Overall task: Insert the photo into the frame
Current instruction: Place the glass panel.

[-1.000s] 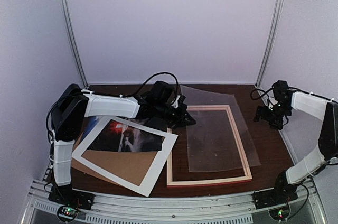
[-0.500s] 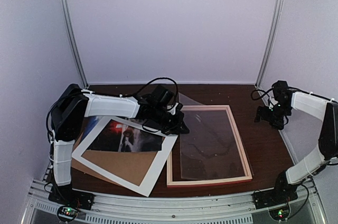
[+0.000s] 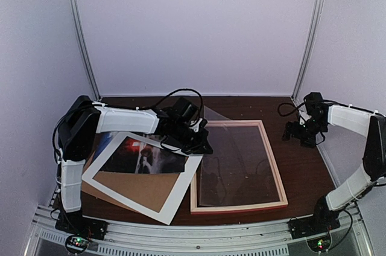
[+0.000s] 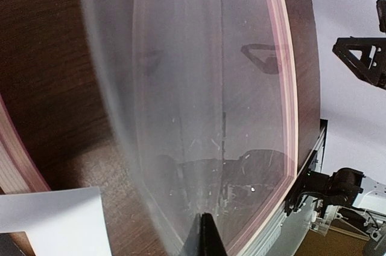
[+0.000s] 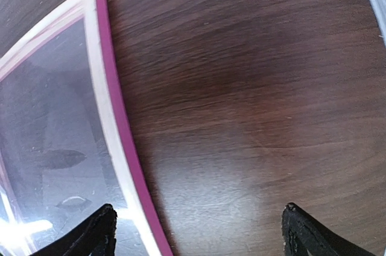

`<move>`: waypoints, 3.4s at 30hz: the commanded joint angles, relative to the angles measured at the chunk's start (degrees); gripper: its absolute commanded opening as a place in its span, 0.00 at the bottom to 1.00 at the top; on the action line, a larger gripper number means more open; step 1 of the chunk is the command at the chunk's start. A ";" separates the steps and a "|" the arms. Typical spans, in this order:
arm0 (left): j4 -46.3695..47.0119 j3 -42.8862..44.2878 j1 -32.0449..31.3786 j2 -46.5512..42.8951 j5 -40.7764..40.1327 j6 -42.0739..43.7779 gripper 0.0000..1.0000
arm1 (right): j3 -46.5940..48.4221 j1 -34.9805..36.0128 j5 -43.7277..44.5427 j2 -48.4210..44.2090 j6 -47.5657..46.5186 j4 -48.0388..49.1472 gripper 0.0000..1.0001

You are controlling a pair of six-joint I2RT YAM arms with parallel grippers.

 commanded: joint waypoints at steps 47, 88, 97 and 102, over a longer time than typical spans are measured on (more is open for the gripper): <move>-0.23 3.36 1.11 2.60 -0.75 1.24 0.00 | 2.55 10.47 -3.39 8.08 -2.76 3.01 0.89; -4.56 4.73 1.20 2.88 1.99 1.67 0.00 | 4.85 10.39 3.16 7.93 -2.00 -0.48 0.90; -4.60 4.50 1.20 2.65 2.03 1.56 0.00 | 4.68 10.44 2.84 8.16 -2.14 -0.30 0.90; -4.57 4.15 1.20 2.60 1.95 1.56 0.00 | 4.67 10.35 2.62 8.47 -2.14 -0.04 0.90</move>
